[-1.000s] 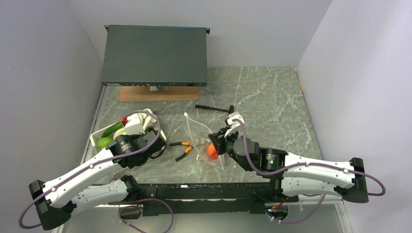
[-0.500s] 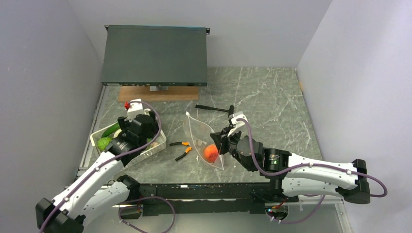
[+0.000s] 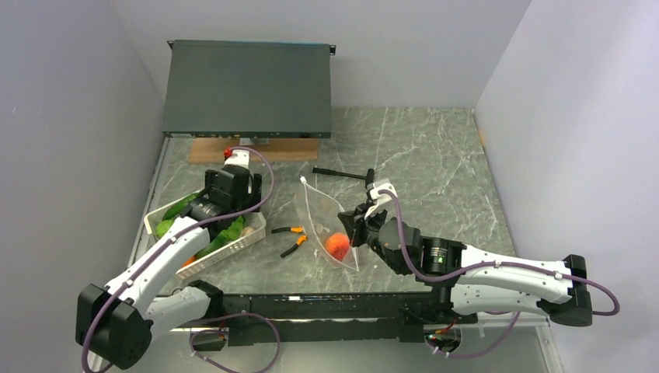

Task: Place the food in the zip-top bag and seal the zipper
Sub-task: Pick up the fake vegetable from the bin.

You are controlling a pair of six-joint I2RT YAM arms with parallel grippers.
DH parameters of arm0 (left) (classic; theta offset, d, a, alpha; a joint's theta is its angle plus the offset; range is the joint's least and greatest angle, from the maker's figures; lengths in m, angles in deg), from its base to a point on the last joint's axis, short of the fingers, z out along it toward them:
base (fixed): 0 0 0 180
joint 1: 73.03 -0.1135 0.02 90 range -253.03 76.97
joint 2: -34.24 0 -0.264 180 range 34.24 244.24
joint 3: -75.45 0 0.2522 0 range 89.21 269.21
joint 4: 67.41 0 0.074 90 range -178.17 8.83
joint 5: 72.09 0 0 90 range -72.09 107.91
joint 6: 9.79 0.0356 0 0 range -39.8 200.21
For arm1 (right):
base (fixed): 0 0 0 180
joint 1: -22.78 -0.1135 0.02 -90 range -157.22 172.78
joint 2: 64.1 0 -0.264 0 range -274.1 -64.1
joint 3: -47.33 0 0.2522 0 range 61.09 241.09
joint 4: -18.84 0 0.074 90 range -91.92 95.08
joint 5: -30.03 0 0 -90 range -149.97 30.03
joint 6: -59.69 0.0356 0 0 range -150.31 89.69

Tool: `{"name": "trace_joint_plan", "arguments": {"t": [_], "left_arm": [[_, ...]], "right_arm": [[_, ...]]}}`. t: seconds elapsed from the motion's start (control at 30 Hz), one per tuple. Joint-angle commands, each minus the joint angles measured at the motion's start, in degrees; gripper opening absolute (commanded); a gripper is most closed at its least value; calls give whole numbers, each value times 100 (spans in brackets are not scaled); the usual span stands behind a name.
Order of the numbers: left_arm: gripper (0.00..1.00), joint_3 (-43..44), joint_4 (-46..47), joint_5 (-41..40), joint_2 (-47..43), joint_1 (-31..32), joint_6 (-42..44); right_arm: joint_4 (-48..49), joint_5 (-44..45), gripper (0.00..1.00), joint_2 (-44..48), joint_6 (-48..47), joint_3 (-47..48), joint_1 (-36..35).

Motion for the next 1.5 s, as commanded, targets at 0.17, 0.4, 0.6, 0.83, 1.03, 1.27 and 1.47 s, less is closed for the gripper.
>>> {"name": "trace_joint_plan", "arguments": {"t": [0.17, 0.4, 0.6, 0.83, 1.03, 1.27, 1.47], "left_arm": [[96, -397, 313, 205, -470, -157, 510], [94, -322, 307, 774, -84, -668, 632], [83, -264, 322, 964, 87, -881, 721], [70, -205, 324, 984, 201, -938, 772], [59, -230, 268, 875, 168, -937, 896], [41, -227, 242, 836, 15, -938, 1059], [25, -170, 99, 480, -307, -935, 1021]], "right_arm": [[145, 67, 0, -208, -155, 215, -7], [179, 42, 0, -330, -195, 299, -4], [189, -8, 0, -386, -173, 349, 1], [220, -38, 0, -389, -135, 352, -1], [223, -122, 0, -442, -65, 351, 2], [204, -132, 0, -417, -32, 327, -2], [258, -171, 0, -426, -1, 308, 4]]}}
